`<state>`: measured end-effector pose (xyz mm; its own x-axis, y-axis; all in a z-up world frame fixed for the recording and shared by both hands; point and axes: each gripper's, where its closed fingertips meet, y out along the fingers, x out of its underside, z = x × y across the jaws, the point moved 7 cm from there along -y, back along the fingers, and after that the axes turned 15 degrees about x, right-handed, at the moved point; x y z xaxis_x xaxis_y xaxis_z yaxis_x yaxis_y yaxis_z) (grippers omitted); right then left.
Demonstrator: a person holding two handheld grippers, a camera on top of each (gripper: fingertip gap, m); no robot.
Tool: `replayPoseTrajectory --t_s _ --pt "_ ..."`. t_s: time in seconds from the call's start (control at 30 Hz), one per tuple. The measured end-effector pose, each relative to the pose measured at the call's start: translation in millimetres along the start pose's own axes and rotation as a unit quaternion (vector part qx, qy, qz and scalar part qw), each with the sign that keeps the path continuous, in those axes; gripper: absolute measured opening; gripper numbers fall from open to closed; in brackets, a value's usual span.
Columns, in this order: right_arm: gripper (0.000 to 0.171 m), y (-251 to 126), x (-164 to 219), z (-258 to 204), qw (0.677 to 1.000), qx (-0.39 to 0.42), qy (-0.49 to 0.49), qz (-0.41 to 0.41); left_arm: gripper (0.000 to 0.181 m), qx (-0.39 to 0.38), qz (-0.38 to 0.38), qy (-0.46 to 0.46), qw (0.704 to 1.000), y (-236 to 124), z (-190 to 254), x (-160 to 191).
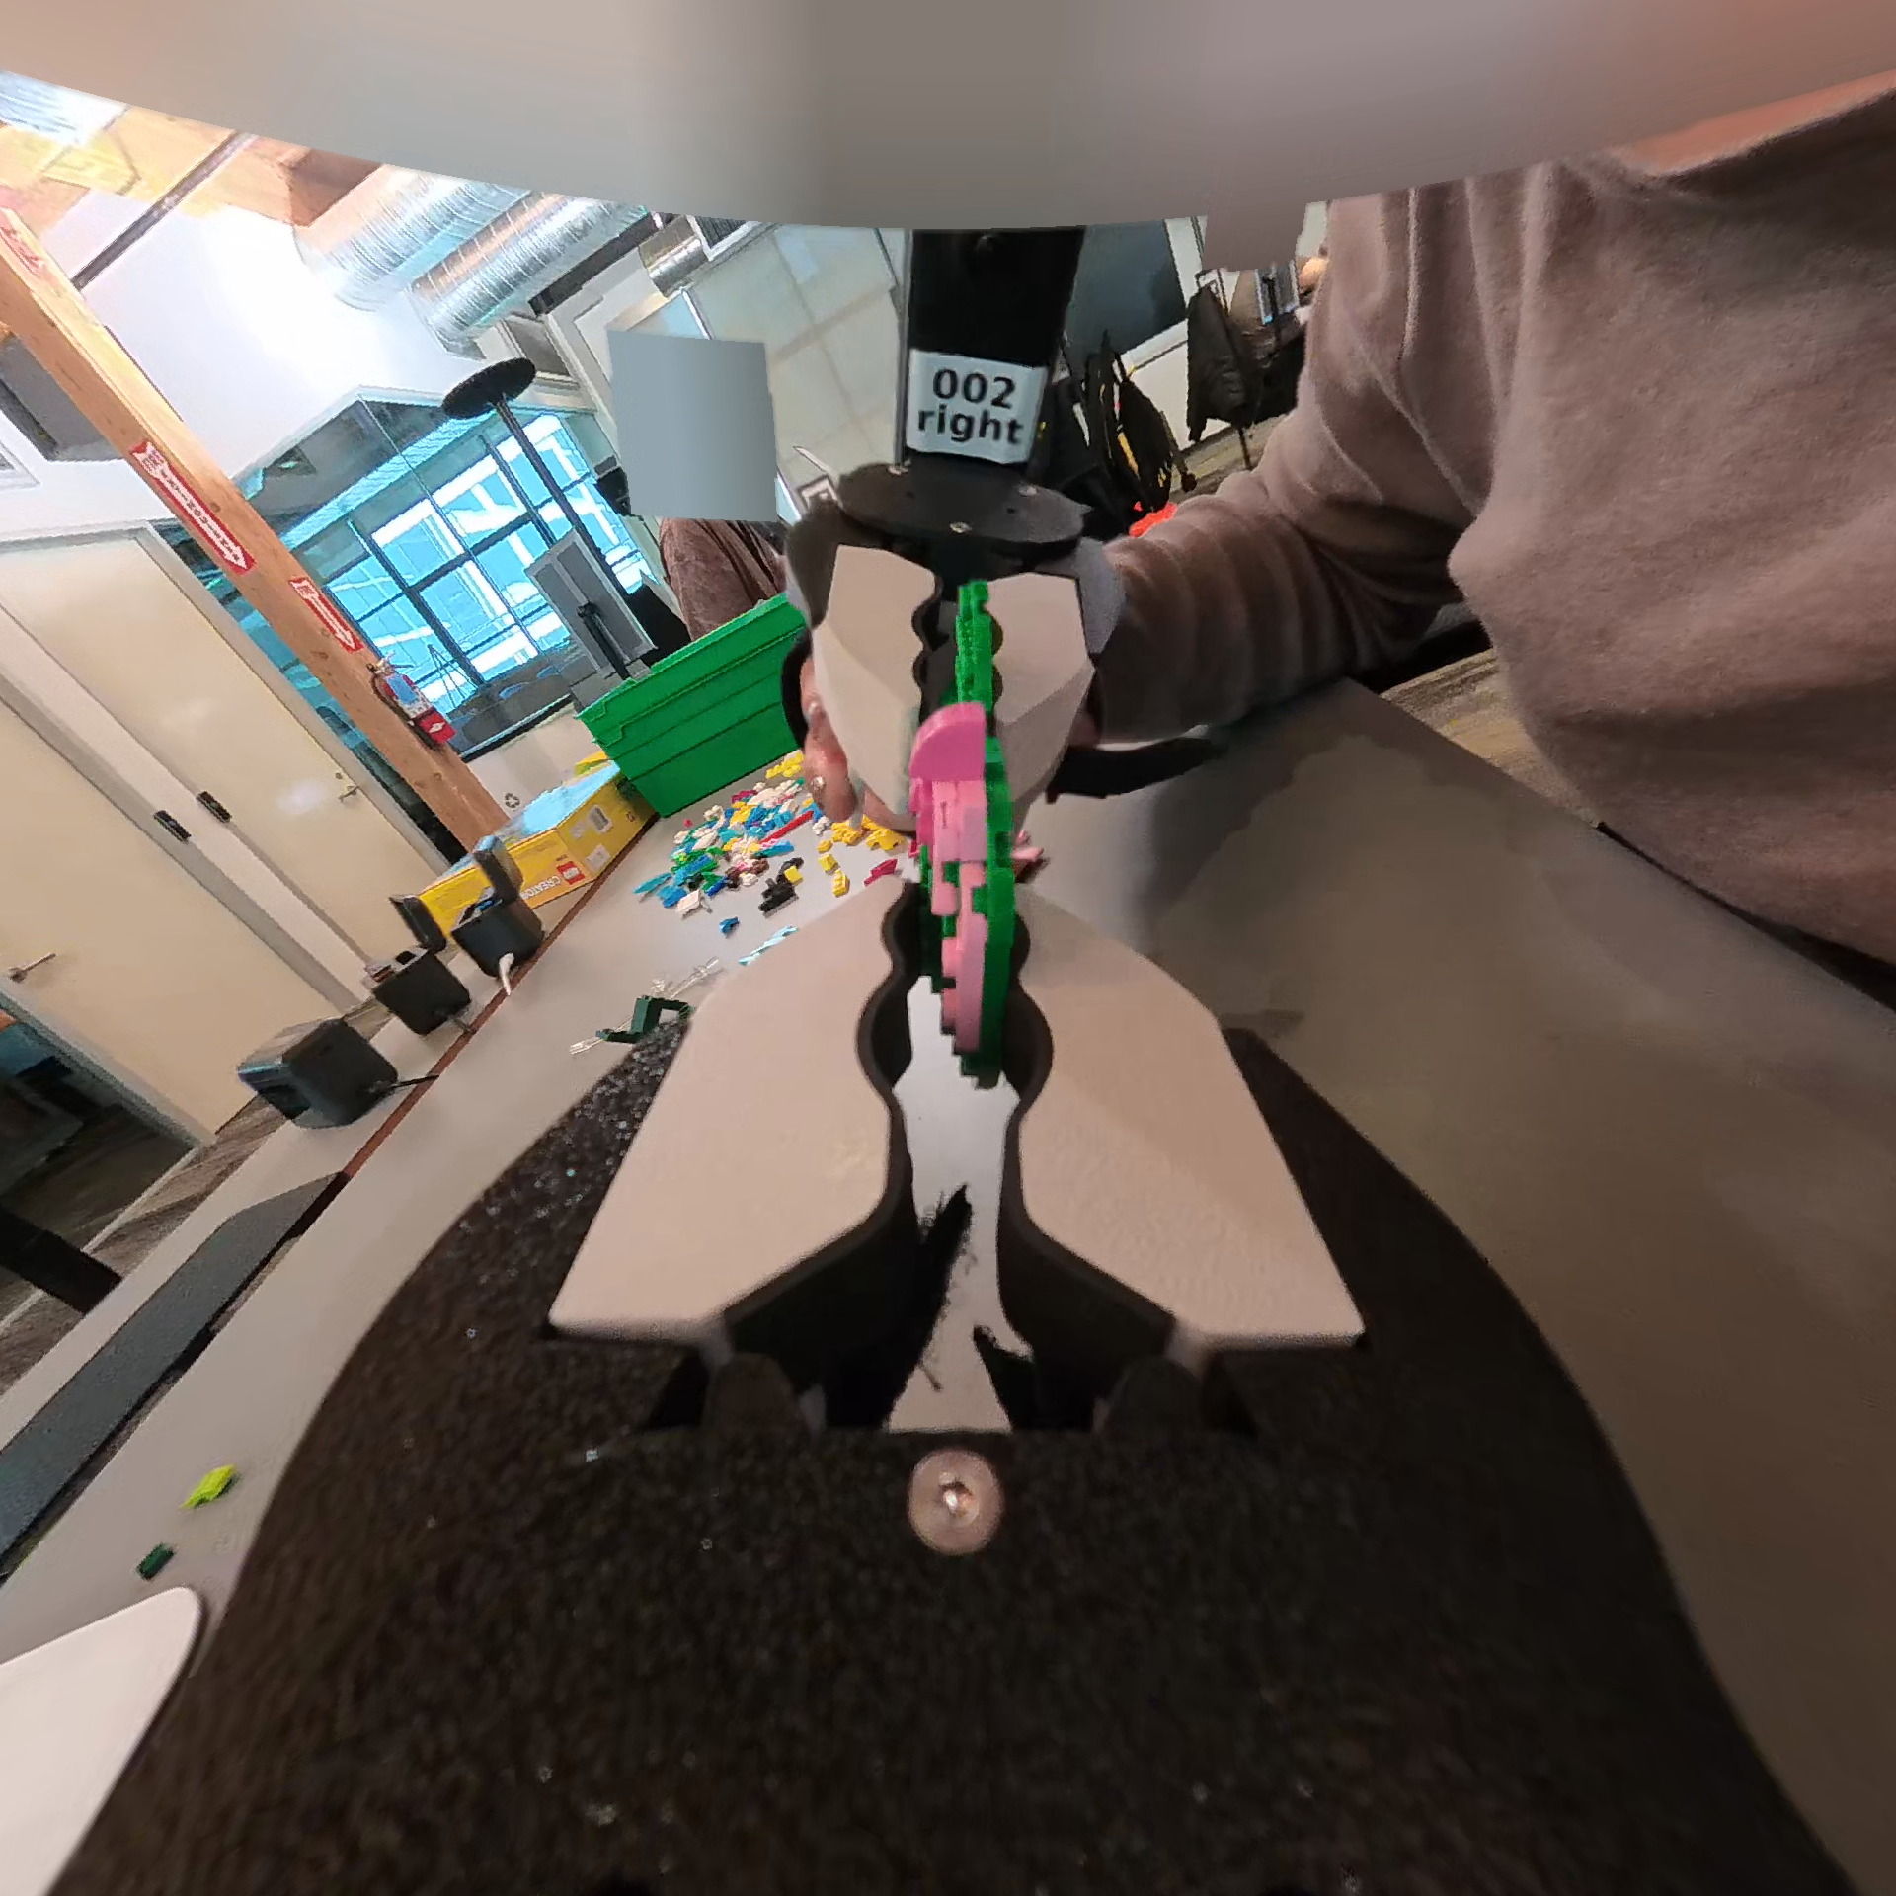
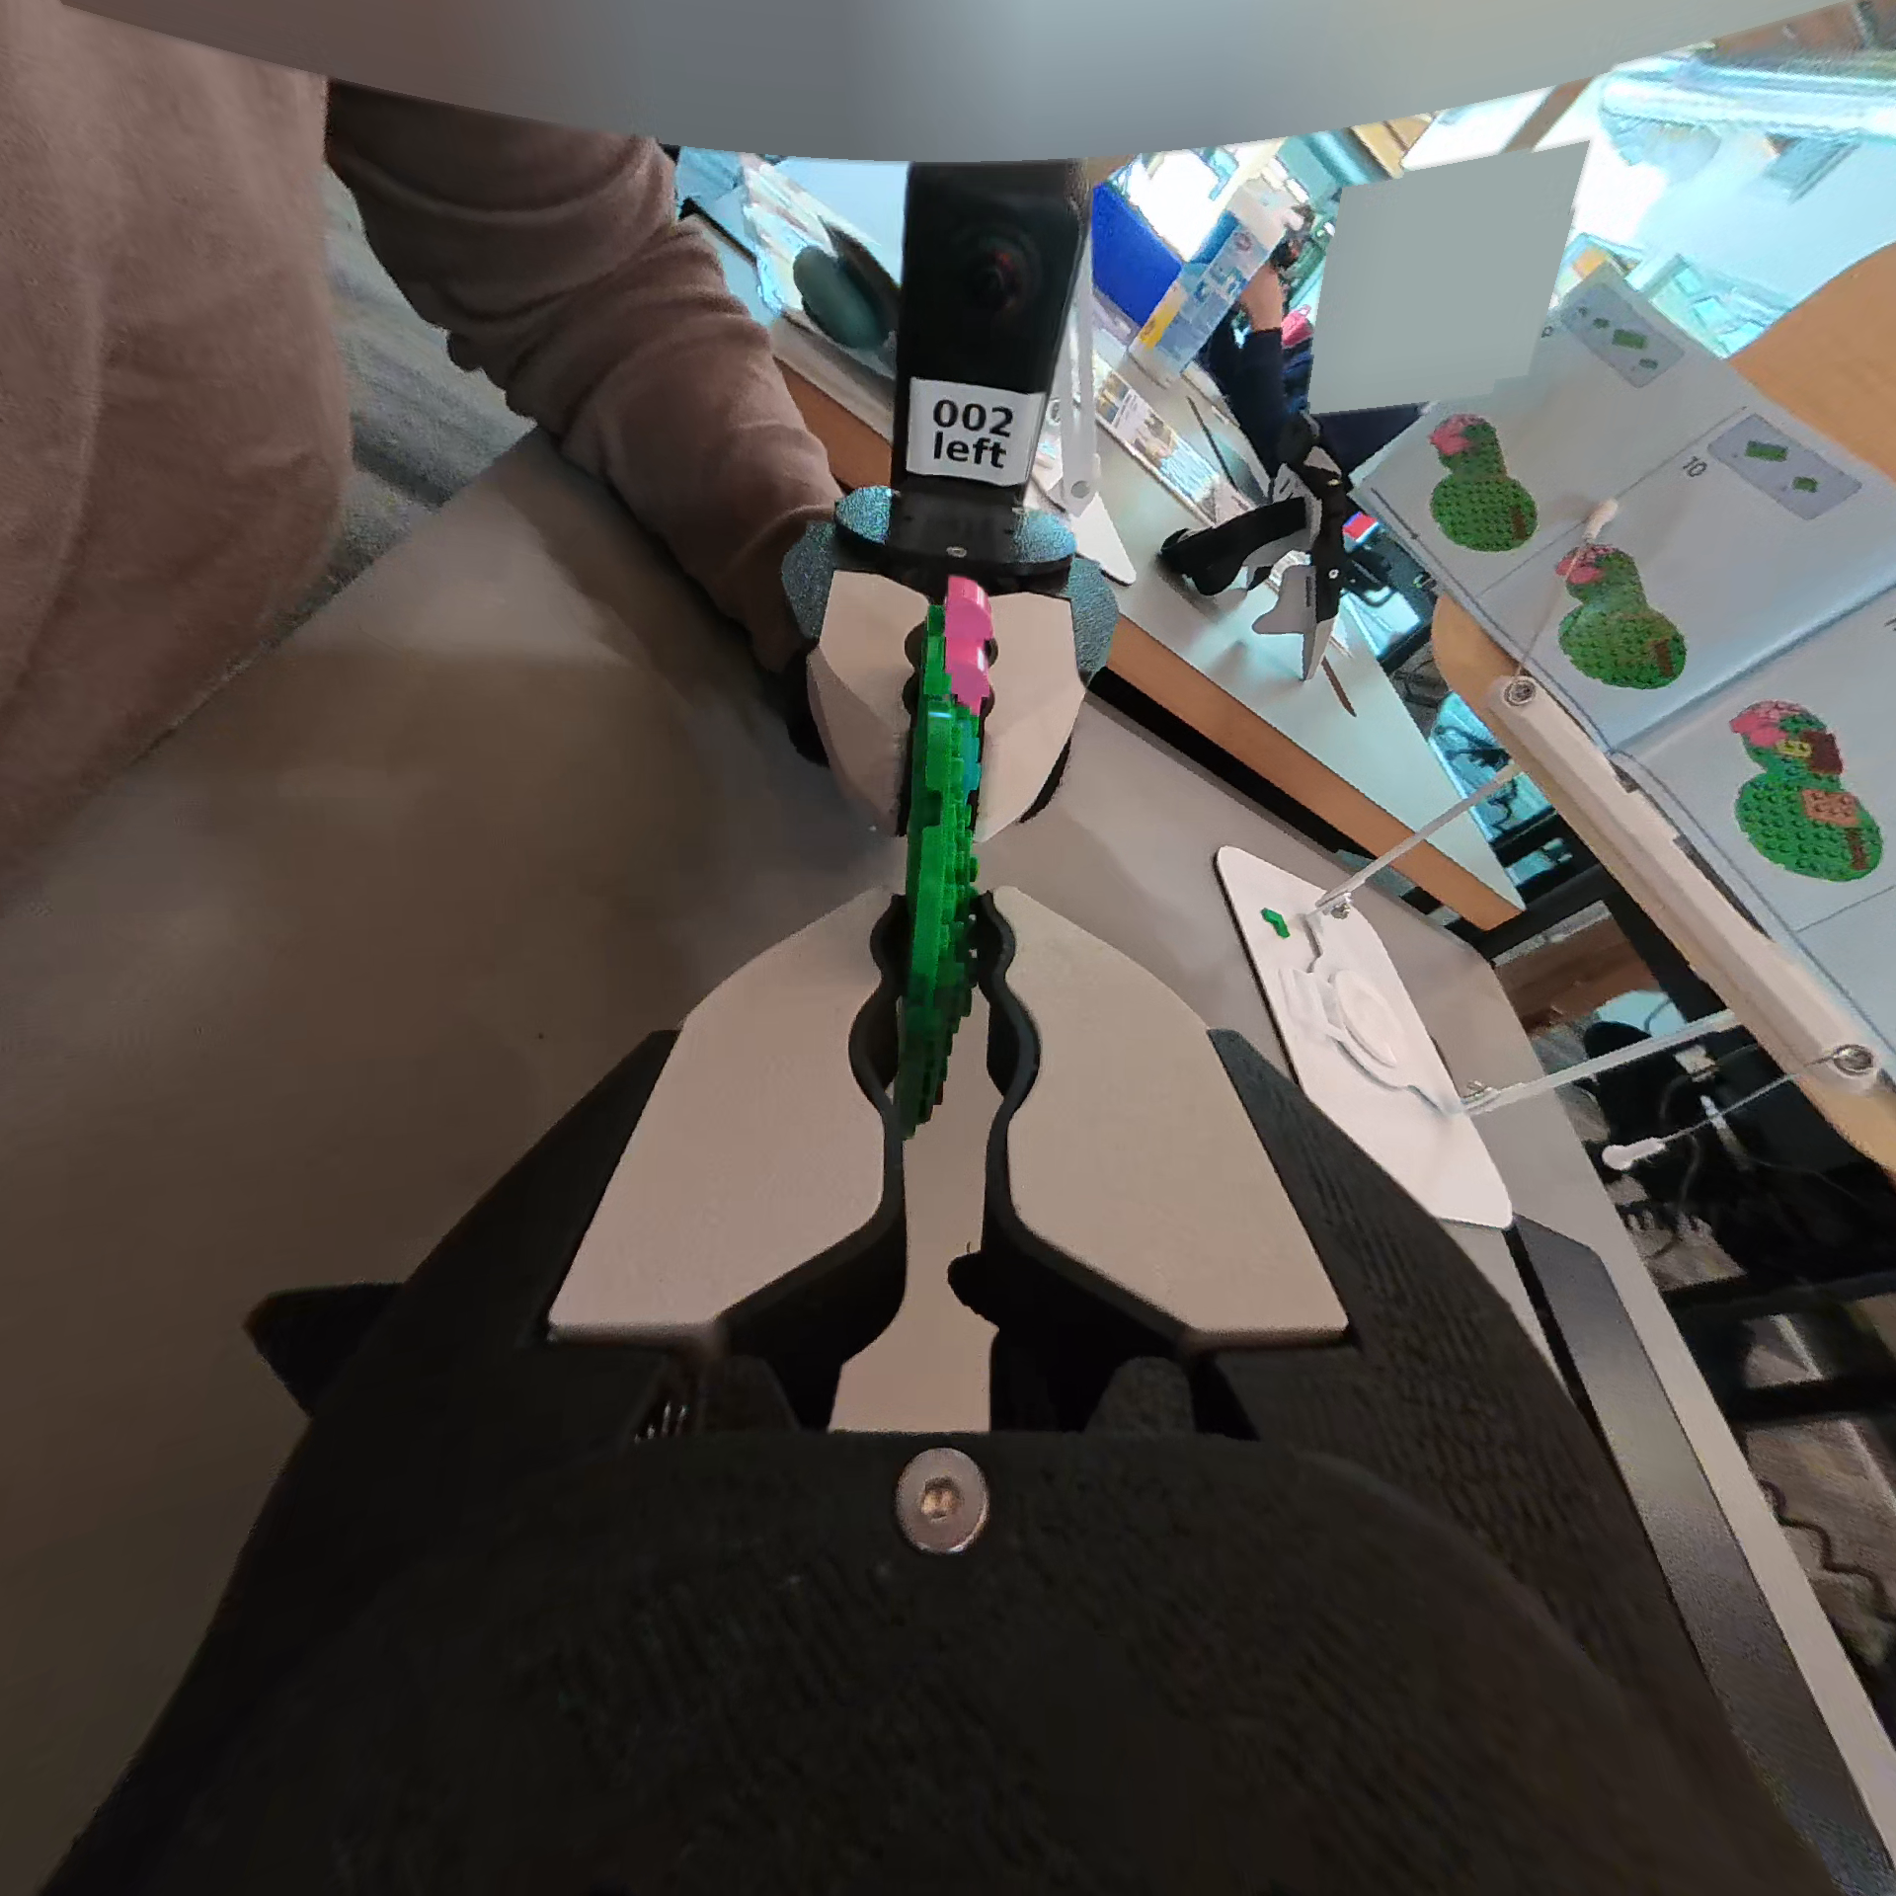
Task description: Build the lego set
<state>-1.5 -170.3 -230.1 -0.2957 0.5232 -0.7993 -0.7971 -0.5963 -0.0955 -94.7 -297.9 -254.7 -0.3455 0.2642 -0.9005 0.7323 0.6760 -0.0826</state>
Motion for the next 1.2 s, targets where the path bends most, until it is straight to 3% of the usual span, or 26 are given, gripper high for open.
replayPoseTrajectory --t_s 0.13,0.23,1.2 --pt "0.021 2 1 -5 1.0 -0.002 -0.015 0.0 0.012 0.008 -0.005 0.006 1.0 3 3 0" --pt "0.012 1 -2 -5 1.0 0.004 -0.017 0.015 0.012 0.007 -0.003 0.004 1.0 3 3 0" --pt "0.011 -5 -3 -16 0.996 -0.063 -0.064 -0.006 0.014 0.051 -0.027 0.046 0.997 14 15 2"
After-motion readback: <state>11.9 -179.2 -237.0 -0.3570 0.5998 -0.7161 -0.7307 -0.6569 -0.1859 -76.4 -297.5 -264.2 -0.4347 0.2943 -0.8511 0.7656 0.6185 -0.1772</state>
